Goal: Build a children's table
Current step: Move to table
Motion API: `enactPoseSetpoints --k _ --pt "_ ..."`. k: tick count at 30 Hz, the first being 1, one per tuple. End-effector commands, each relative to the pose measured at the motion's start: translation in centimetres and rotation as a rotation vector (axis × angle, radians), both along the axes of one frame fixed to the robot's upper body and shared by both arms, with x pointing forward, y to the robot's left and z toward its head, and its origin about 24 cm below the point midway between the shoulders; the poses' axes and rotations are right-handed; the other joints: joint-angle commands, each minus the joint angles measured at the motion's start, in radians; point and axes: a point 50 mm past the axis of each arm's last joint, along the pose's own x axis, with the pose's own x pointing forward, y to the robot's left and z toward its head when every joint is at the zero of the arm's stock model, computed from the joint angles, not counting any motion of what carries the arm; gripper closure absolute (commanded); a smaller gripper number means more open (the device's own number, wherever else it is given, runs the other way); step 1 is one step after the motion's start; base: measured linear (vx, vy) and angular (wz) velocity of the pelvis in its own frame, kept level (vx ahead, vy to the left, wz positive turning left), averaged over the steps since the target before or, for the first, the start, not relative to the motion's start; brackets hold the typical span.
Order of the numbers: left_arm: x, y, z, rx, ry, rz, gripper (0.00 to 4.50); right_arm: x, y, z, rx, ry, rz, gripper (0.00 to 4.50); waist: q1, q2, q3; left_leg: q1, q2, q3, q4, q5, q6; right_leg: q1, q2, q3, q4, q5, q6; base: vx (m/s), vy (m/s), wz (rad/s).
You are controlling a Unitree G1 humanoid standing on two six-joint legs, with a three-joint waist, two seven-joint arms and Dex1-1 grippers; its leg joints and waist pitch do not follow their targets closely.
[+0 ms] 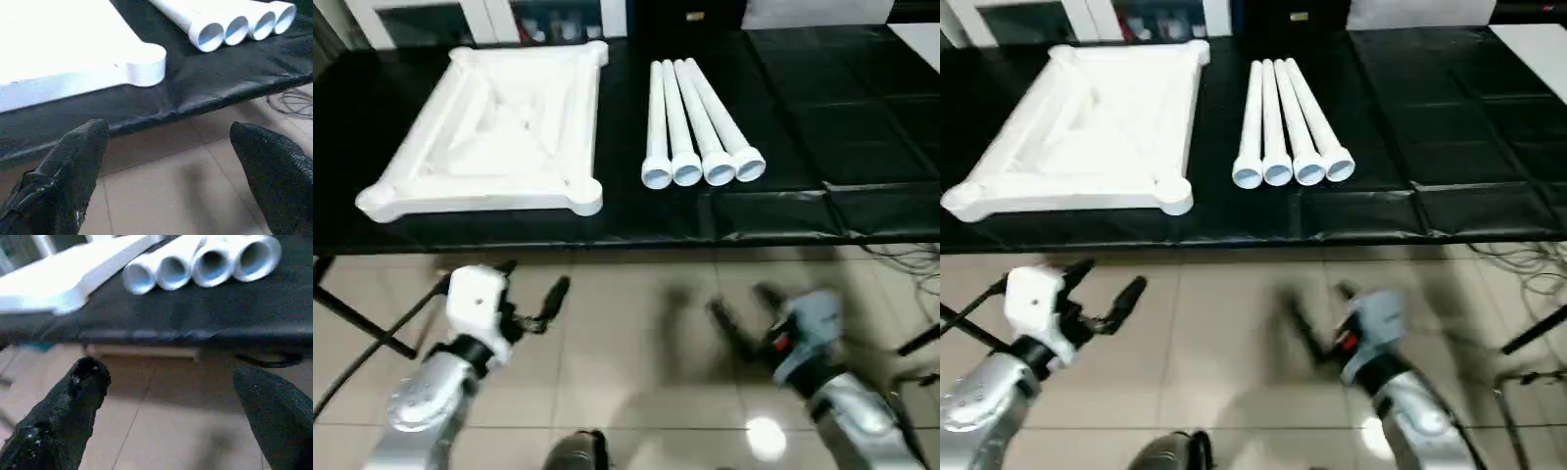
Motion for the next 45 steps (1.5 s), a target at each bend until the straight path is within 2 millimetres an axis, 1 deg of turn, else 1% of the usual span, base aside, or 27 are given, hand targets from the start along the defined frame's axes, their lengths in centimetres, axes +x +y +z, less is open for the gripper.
enactPoseSetpoints --k 1,3,4,6,7,9,20,23,25,27,28,29,30,31,32,33,34,35,36,37,38,39,40,41,43,44,45 --pt "0.3 0.6 0.7 0.027 0.003 0.077 0.03 0.1 -0.1 0.7 -0.035 0.012 -0.038 0.0 0.005 -0.01 -0.064 0.047 0.06 -0.036 -0.078 -0.131 0.055 -0.005 -0.064 0.021 -0.068 0.254 -0.138 0.0 0.0 0.0" --pt "0.4 0.6 0.9 0.023 0.006 0.09 0.03 0.2 -0.1 0.8 -0.038 0.014 -0.038 0.0 0.009 -0.008 -0.072 0.044 0.055 -0.032 -0.072 -0.083 0.053 -0.008 -0.063 0.02 -0.067 0.286 -0.111 0.0 0.0 0.0" --pt "0.7 0.6 1.1 0.025 0.008 0.102 0.03 0.4 -0.2 1.2 -0.029 0.009 -0.045 0.0 0.005 -0.029 -0.082 0.045 0.057 -0.029 -0.071 -0.085 0.055 -0.003 -0.064 0.022 -0.07 0.284 -0.109 0.0 0.0 0.0" --pt "1.6 0.3 1.8 -0.027 -0.017 0.111 0.03 1.4 -0.3 2.6 0.023 -0.038 -0.086 0.0 0.008 -0.016 -0.083 0.047 0.055 -0.027 -0.071 -0.074 0.051 -0.012 -0.063 0.021 -0.066 0.269 -0.107 0.0 0.0 0.0" --pt "2.0 -0.1 1.8 -0.055 -0.02 0.098 0.03 1.8 -0.3 3.0 0.026 -0.055 -0.111 0.0 0.001 -0.046 -0.078 0.042 0.058 -0.023 -0.072 -0.075 0.057 -0.013 -0.068 0.028 -0.064 0.256 -0.112 0.0 0.0 0.0" --pt "2.6 -0.7 1.5 -0.064 -0.029 0.065 0.03 2.3 0.2 3.1 0.038 -0.064 -0.12 0.0 0.003 -0.023 -0.095 0.05 0.058 -0.019 -0.068 -0.068 0.046 -0.022 -0.062 0.026 -0.061 0.253 -0.099 0.0 0.0 0.0" --pt "4.8 -0.9 1.5 -0.041 -0.047 0.097 0.03 3.5 3.8 3.1 0.048 -0.058 -0.046 0.0 -0.001 -0.06 -0.107 0.049 0.059 -0.017 -0.09 -0.249 -0.045 -0.028 -0.065 0.036 -0.073 0.137 -0.072 0.0 0.0 0.0" --pt "4.9 -0.8 1.6 -0.033 -0.052 0.116 0.03 4.0 3.6 3.0 0.043 -0.055 -0.049 0.0 0.016 -0.066 -0.117 0.017 0.045 -0.001 -0.056 -0.157 0.093 -0.013 -0.121 0.068 -0.095 0.173 -0.059 0.0 0.0 0.0" --pt "5.0 -0.4 1.7 -0.018 -0.052 0.139 0.03 4.6 3.7 3.0 0.053 -0.054 -0.056 0.0 0.034 -0.09 -0.116 -0.007 0.055 -0.023 0.011 -0.126 0.199 -0.007 -0.216 0.117 -0.131 0.134 -0.037 -0.007 0.056 -0.03" --pt "5.1 -0.2 1.7 -0.005 -0.051 0.152 0.03 5.0 3.7 3.0 0.061 -0.054 -0.065 0.0 0.038 -0.086 -0.119 -0.013 0.067 -0.039 0.017 -0.12 0.208 -0.002 -0.224 0.118 -0.134 0.072 -0.056 -0.009 0.128 -0.01" --pt "5.6 -0.1 1.9 0.018 -0.056 0.167 0.03 5.8 3.9 3.1 0.062 -0.059 -0.077 0.0 0.038 -0.092 -0.114 -0.044 0.039 -0.065 -0.045 -0.086 0.304 0.034 -0.16 0.023 -0.115 0.074 -0.092 -0.003 0.146 0.02" --pt "5.7 -0.1 1.9 0.019 -0.057 0.167 0.03 5.9 4.0 3.1 0.058 -0.06 -0.078 0.0 -0.029 -0.004 -0.142 0.157 0.0 -0.144 -0.062 0.118 0.499 -0.113 0.076 -0.082 0.102 -0.101 -0.103 0.035 0.17 0.36" --pt "5.9 -0.1 2.0 0.022 -0.059 0.168 0.03 6.1 4.0 3.1 0.048 -0.062 -0.081 0.0 -0.029 -0.004 -0.142 0.157 0.0 -0.144 -0.062 0.118 0.499 -0.113 0.076 -0.082 0.102 -0.101 -0.103 0.012 0.164 0.61" --pt "6.1 -0.2 2.1 0.029 -0.064 0.168 0.03 6.3 4.2 3.2 0.032 -0.065 -0.076 0.0 -0.007 -0.015 -0.127 0.09 0.024 -0.163 -0.081 0.319 0.448 -0.091 0.074 -0.065 0.141 -0.12 -0.065 0.012 0.164 0.61" --pt "6.3 -0.4 2.1 0.03 -0.066 0.162 0.03 6.5 4.3 3.2 0.008 -0.072 -0.065 0.0 0.018 -0.027 -0.123 0.048 0.029 -0.139 -0.133 0.262 0.231 -0.084 0.08 -0.062 0.156 -0.094 -0.047 -0.065 0.13 0.63" --pt "6.6 -0.8 2.0 0.027 -0.07 0.145 0.03 6.5 4.5 3.2 0.009 -0.07 -0.038 0.0 0.043 -0.054 -0.122 0.013 0.072 -0.036 -0.178 -0.137 -0.078 -0.07 0.048 -0.046 0.127 0.031 -0.036 -0.111 0.072 0.49" --pt "6.6 -1.0 2.0 0.022 -0.07 0.138 0.03 6.6 4.4 3.1 -0.014 -0.068 -0.038 0.0 0.028 -0.068 -0.128 0.006 0.064 -0.053 -0.208 -0.337 -0.159 -0.054 0.027 -0.025 0.098 0.05 -0.045 -0.111 0.072 0.49" --pt "6.6 -1.0 2.0 0.022 -0.069 0.137 0.03 6.6 4.4 3.1 -0.014 -0.068 -0.038 0.0 0.054 -0.135 -0.119 0.066 -0.002 -0.012 -0.084 -0.447 -0.252 -0.147 -0.122 0.049 -0.027 -0.126 -0.121 -0.146 0.01 0.42" --pt "6.6 -1.2 2.0 0.017 -0.072 0.129 0.03 6.6 4.4 3.0 -0.029 -0.065 -0.039 0.0 0.057 -0.136 -0.109 0.105 -0.035 -0.049 0.127 -0.28 -0.18 -0.2 -0.221 0.12 -0.132 -0.245 -0.17 -0.089 0.011 0.28" --pt "6.6 -1.3 2.0 0.011 -0.073 0.123 0.03 6.7 4.3 2.9 -0.038 -0.065 -0.042 0.0 0.089 -0.098 -0.076 -0.036 -0.038 -0.112 0.121 -0.063 -0.033 -0.001 -0.165 0.119 -0.106 -0.227 -0.21 -0.089 0.011 0.28" --pt "6.7 -1.5 1.9 0.007 -0.068 0.117 0.03 6.8 4.1 2.9 -0.034 -0.067 -0.052 0.0 0.088 -0.094 -0.073 -0.002 -0.007 -0.121 0.111 -0.078 -0.042 -0.027 -0.144 0.101 -0.108 -0.229 -0.213 -0.02 0.069 -0.01" --pt "6.9 -1.7 1.9 0.005 -0.066 0.112 0.03 6.9 3.9 2.9 -0.03 -0.065 -0.064 0.0 0.07 -0.05 -0.105 0.08 0.101 -0.172 0.015 -0.265 -0.094 -0.044 -0.081 0.051 -0.052 -0.168 -0.205 -0.122 0.133 0.08" --pt "7.1 -2.0 1.9 0.0 -0.063 0.097 0.03 7.1 3.4 3.0 -0.013 -0.06 -0.09 0.0 0.047 -0.037 -0.098 0.084 0.137 -0.194 -0.054 -0.428 -0.133 -0.075 -0.029 0.037 0.018 -0.09 -0.168 -0.122 0.133 0.08" --pt "7.2 -2.1 1.8 0.0 -0.061 0.091 0.03 7.1 3.3 3.0 -0.004 -0.061 -0.096 0.0 0.026 -0.015 -0.1 0.058 0.092 -0.187 -0.116 -0.683 -0.212 -0.069 -0.001 -0.001 0.087 0.015 -0.102 -0.174 0.171 0.05" --pt "7.6 -2.4 2.0 0.002 -0.072 0.077 0.03 7.2 2.7 3.5 -0.004 -0.094 -0.11 0.0 0.022 -0.028 -0.089 0.052 0.038 -0.144 -0.165 -1.012 -0.241 -0.049 -0.001 -0.027 0.083 0.002 -0.095 -0.121 0.142 0.04" --pt "7.8 -2.4 2.0 0.012 -0.075 0.079 0.03 7.2 2.5 3.5 -0.021 -0.092 -0.118 0.0 0.017 -0.05 -0.091 0.058 0.021 -0.115 -0.145 -0.999 -0.209 -0.032 -0.05 -0.001 0.024 -0.157 -0.114 -0.109 0.072 0.05" --pt "7.8 -2.4 2.0 0.011 -0.074 0.075 0.03 7.1 2.4 3.4 -0.035 -0.091 -0.128 0.0 0.011 -0.075 -0.083 0.093 0.004 -0.095 -0.064 -0.868 -0.172 -0.049 -0.133 0.04 -0.09 -0.516 -0.123 -0.097 0.027 0.01"
